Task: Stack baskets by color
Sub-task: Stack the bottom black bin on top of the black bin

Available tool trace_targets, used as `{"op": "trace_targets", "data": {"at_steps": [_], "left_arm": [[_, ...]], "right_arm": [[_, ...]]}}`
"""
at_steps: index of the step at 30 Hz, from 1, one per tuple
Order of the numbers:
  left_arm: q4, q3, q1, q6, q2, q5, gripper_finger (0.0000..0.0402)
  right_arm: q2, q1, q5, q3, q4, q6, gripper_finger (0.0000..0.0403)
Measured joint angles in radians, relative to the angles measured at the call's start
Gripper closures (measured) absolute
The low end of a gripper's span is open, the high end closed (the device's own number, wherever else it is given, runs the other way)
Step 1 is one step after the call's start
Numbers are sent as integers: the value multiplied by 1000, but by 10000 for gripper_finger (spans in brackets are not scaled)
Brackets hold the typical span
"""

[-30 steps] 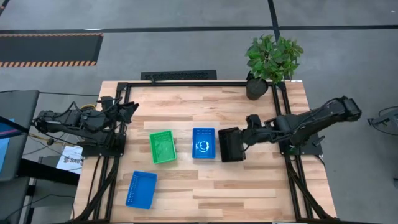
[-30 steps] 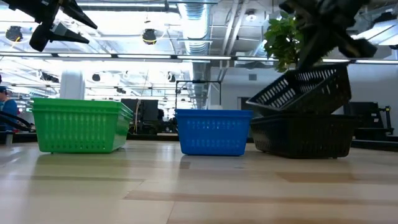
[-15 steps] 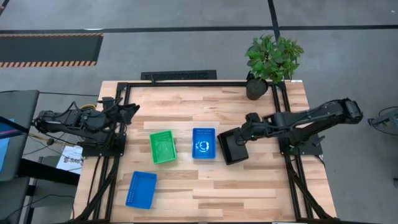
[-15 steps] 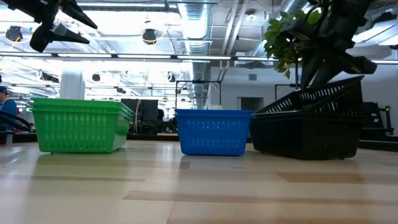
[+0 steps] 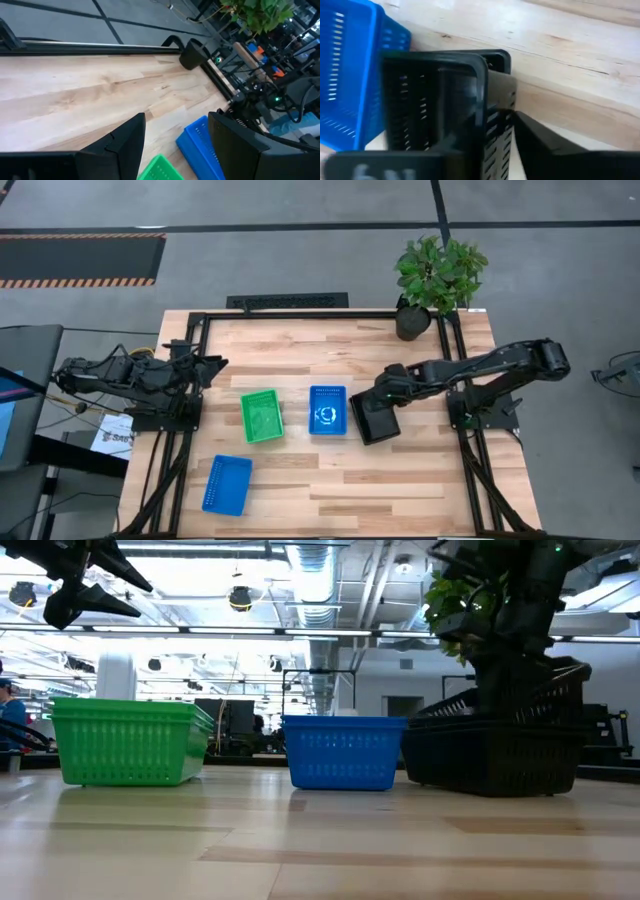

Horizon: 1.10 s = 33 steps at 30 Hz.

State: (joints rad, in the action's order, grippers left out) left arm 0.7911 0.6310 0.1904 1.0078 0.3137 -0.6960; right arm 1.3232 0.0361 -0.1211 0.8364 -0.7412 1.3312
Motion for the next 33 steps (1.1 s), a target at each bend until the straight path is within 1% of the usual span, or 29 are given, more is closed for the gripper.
{"op": "trace_targets", "data": {"at_steps": [4, 5, 6, 12, 16, 19, 22, 25, 30, 33], "left_arm": [[0, 0, 0, 1, 0, -9, 198], [0, 0, 0, 1, 0, -12, 198], [0, 0, 0, 1, 0, -16, 198], [7, 0, 0, 2, 0, -17, 198], [8, 0, 0, 1, 0, -13, 198], [19, 0, 0, 0, 0, 19, 198], [33, 0, 0, 0, 0, 45, 198], [36, 0, 0, 1, 0, 59, 198], [39, 0, 0, 1, 0, 84, 198], [69, 0, 0, 1, 0, 100, 198]], "right_arm": [[8, 0, -1, 0, 9, -11, 365], [8, 0, -3, 0, 21, -21, 382], [3, 0, -5, 0, 26, -29, 390], [-18, -10, -12, 1, 25, -35, 370], [2, -12, -8, 1, 57, -71, 382], [31, -10, 0, 1, 87, -119, 394], [63, -11, 6, 1, 85, -135, 395], [87, -12, 10, 1, 97, -155, 378], [106, -12, 25, 1, 81, -154, 323], [105, -20, 22, 1, 49, -137, 291]]}}
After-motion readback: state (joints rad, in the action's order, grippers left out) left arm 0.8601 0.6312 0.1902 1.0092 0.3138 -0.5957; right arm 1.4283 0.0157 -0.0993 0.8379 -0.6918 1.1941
